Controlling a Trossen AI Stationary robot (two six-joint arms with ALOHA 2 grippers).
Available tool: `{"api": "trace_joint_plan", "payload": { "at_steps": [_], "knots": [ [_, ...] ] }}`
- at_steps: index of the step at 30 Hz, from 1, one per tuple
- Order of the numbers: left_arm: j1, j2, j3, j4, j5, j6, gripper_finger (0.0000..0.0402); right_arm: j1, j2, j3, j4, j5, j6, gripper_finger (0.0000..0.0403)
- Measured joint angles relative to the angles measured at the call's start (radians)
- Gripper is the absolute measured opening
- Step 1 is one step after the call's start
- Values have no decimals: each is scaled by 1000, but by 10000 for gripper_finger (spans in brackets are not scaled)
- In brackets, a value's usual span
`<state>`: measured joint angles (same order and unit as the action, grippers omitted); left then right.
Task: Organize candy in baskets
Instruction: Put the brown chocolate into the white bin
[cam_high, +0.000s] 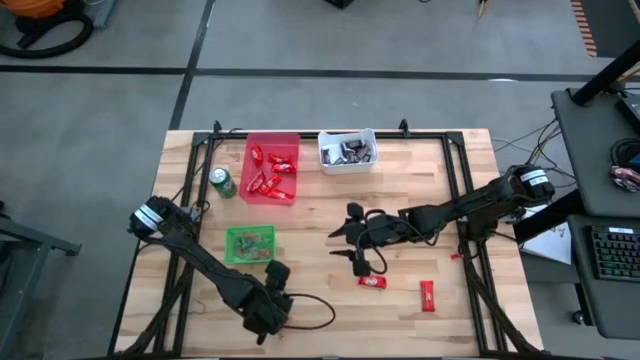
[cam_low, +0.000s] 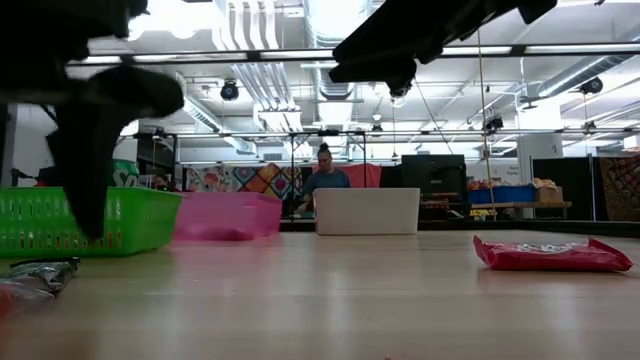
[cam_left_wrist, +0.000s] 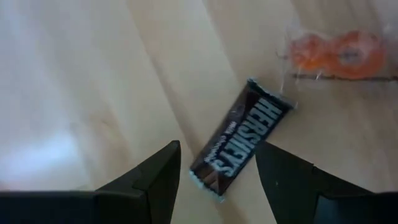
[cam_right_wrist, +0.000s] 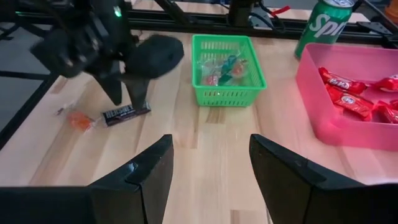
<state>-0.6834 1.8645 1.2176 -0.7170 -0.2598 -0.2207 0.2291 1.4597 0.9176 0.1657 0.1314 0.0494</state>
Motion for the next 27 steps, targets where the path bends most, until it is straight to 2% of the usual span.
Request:
{"api": "trace_joint_plan", "payload": {
  "at_steps": [4,13,16,24,27],
  "knots": [
    [0,0,-72,87,46,-3,191,0,0,0,0,0,1,203],
    [-1,-9,-134,169,41,-1,184,0,1,-4,0,0,3,203],
    [-2,-8,-136,174,28,-1,155,0,1,-5,-1,0,3,203],
    [1,-3,-136,186,-42,0,36,0,1,-20,-3,0,2,203],
    [2,-1,-134,197,-80,-13,8,0,1,-31,-4,0,5,203]
  ]
}}
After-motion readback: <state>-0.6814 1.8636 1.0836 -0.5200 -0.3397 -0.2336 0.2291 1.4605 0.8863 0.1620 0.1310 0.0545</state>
